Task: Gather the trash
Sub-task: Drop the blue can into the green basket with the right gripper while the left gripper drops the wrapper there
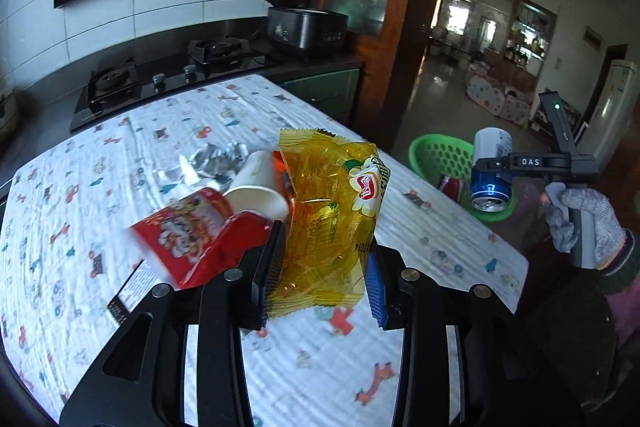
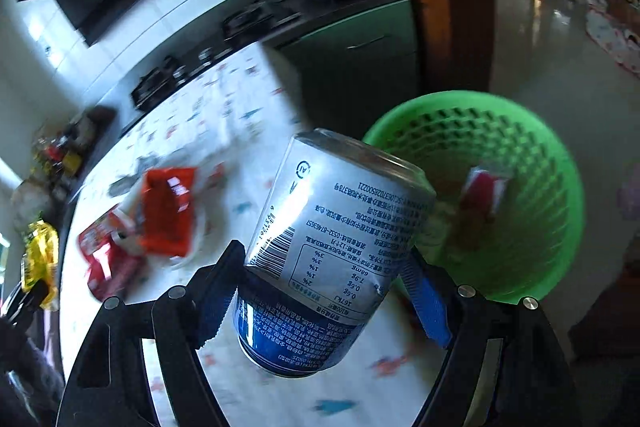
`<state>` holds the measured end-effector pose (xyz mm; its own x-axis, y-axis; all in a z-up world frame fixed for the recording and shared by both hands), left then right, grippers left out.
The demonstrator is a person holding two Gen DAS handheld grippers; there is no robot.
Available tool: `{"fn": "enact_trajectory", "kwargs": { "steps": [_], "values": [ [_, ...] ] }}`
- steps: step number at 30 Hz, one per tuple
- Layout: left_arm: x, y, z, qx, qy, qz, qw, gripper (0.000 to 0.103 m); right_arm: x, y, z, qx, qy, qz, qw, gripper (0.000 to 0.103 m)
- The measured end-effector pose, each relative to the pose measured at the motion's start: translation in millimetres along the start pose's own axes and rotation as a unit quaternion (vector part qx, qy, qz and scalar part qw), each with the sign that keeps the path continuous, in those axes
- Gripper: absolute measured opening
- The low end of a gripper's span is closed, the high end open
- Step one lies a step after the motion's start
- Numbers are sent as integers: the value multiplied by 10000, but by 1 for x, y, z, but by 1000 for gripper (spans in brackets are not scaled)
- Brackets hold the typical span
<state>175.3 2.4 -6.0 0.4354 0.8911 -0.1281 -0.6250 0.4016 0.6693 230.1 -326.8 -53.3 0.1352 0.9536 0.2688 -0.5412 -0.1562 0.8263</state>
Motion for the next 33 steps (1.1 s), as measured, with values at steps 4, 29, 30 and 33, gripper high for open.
{"fn": "enact_trajectory", "kwargs": {
  "steps": [4,29,30,33],
  "values": [
    [-24,-27,20,48,-41,-229,9997,36,-52,-12,13,-37,-58,-497,9987,75],
    [-169,-160,78,697,-933,-724,9906,37,-143,-49,9,-50,-187,-625,9979,82],
    [-175,-166,78,736,-965,-754,9897,37,-143,-43,8,-90,-176,-615,9979,82],
    [-190,-182,81,851,-1054,-788,9876,37,-144,-24,3,-209,-130,-613,9978,82]
  ]
}}
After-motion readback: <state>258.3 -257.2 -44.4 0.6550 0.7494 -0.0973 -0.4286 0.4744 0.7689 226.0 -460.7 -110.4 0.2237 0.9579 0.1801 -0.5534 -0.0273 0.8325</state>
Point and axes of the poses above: each gripper's, at about its wrist camera, not at the fingertips, and y roughly against the way its jaws point, x to its left, z to its top, the point moved 3 cm from there along -y, roughly the way its jaws point, and after that the axes turned 3 degrees about x, right-handed, at the moved point
